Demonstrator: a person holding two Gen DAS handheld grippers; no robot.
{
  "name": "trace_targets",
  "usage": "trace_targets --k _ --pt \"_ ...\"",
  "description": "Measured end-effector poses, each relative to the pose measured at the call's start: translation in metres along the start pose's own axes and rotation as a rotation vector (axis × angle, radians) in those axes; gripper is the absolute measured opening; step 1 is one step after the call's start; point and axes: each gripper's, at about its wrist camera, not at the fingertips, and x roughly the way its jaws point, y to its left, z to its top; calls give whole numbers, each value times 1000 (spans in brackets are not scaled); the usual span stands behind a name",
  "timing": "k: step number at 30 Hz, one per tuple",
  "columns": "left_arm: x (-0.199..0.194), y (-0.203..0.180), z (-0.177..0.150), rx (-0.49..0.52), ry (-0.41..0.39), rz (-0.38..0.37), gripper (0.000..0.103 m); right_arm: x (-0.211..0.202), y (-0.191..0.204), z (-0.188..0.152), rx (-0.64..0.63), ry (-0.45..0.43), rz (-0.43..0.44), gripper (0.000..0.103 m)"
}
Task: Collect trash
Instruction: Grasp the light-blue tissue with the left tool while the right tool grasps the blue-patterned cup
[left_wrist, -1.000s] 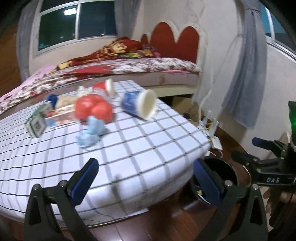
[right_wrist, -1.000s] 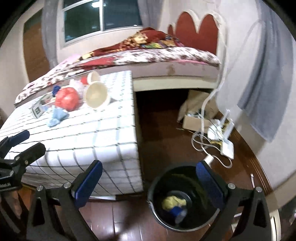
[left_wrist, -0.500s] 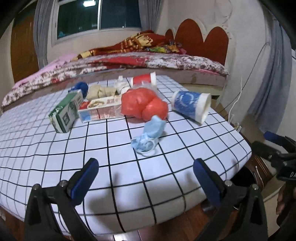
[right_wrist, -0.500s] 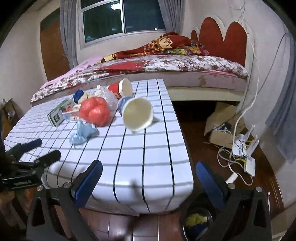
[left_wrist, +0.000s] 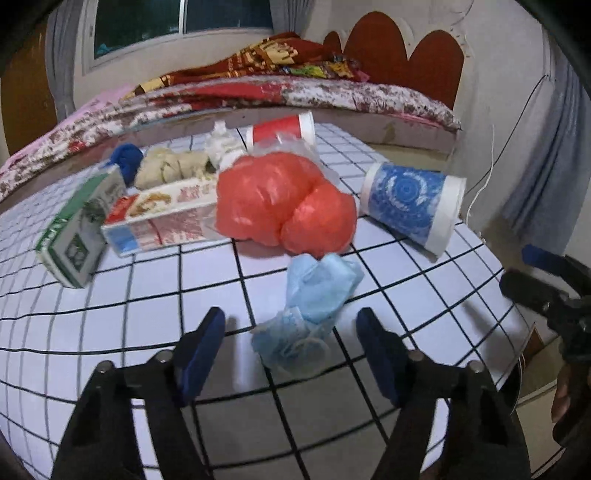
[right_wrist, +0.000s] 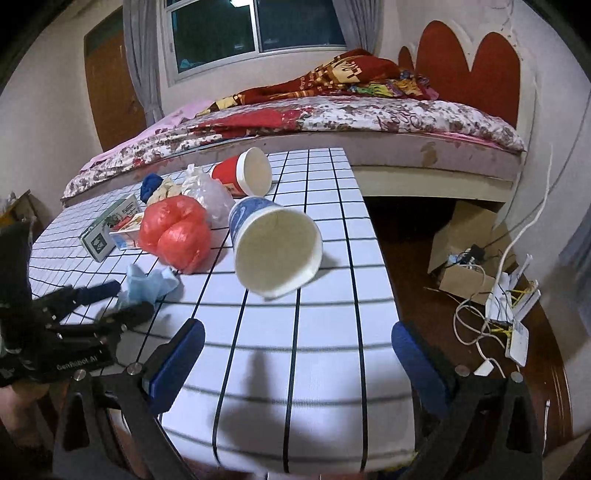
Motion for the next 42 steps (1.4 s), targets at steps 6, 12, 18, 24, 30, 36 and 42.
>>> trace_targets --k 6,12,18,24,30,36,42 --pt "5 5 6 -35 -3 -41 28 27 5 20 -54 44 80 102" --pt "-8 24 7 -51 -52 -9 26 58 9 39 -117 91 113 102" --pt "-7 43 10 -71 -42 30 26 72 14 46 -145 101 136 93" --pt "-5 47 5 -80 -37 50 26 71 22 43 -146 110 140 57" --pt "-18 40 0 -60 -56 47 25 53 31 34 -168 85 130 49" --pt "-28 34 -2 -60 -69 26 25 20 31 24 -166 19 135 47" --pt "-43 21 -6 -49 -90 6 25 -15 25 18 -149 -38 97 47"
